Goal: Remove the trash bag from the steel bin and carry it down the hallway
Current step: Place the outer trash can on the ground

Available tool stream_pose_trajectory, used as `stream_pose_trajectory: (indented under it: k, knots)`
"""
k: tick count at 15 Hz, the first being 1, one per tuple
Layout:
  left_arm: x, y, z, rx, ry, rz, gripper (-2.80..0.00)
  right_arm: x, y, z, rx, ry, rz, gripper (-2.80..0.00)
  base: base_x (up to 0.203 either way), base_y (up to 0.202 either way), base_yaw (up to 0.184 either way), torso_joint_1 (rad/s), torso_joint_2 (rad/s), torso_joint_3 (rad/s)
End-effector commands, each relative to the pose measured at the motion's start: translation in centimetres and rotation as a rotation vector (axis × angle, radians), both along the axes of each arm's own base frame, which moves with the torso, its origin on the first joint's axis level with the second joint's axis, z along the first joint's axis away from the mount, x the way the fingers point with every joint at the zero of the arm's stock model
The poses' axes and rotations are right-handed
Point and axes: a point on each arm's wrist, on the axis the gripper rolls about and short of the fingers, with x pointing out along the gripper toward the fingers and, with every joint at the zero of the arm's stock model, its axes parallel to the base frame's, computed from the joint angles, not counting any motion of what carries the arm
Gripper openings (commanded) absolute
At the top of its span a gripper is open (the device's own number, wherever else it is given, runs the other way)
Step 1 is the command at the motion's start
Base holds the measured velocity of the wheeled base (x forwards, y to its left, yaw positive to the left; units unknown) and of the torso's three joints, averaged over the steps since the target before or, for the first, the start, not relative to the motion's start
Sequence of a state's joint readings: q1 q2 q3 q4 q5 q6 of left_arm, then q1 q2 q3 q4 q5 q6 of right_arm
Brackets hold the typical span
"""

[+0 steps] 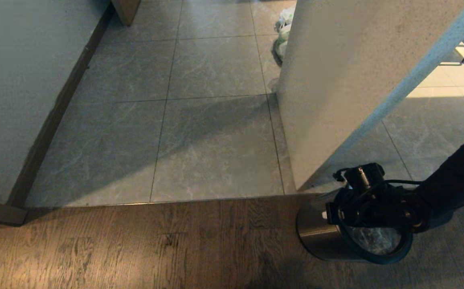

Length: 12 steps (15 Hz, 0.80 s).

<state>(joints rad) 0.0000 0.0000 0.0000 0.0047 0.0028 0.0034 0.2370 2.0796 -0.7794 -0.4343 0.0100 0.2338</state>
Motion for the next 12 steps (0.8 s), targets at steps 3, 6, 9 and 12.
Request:
stream_pose_trajectory:
  k: [3, 6, 9, 12]
  knots:
    - [0.0, 0.0, 0.0, 0.0, 0.0, 0.0, -2.8, -0.6, 0.1, 1.9, -0.001, -0.053, -0.005, -2.8, 0.0, 0.0, 0.0, 0.0, 0.0, 0.0]
    - [0.0, 0.0, 0.0, 0.0, 0.0, 0.0, -2.8, -2.0, 0.3, 4.6, 0.01, -0.105, 0.015, -2.8, 0.0, 0.0, 0.0, 0.0, 0.0, 0.0]
    - [0.0, 0.0, 0.0, 0.0, 0.0, 0.0, -2.8, -4.2, 0.2, 6.6, 0.0, -0.136, 0.052, -2.8, 0.0, 0.0, 0.0, 0.0, 0.0, 0.0]
    - [0.0, 0.0, 0.0, 0.0, 0.0, 0.0, -2.8, -6.1, -0.3, 8.4, -0.041, -0.196, 0.106, -2.8, 0.0, 0.0, 0.0, 0.0, 0.0, 0.0]
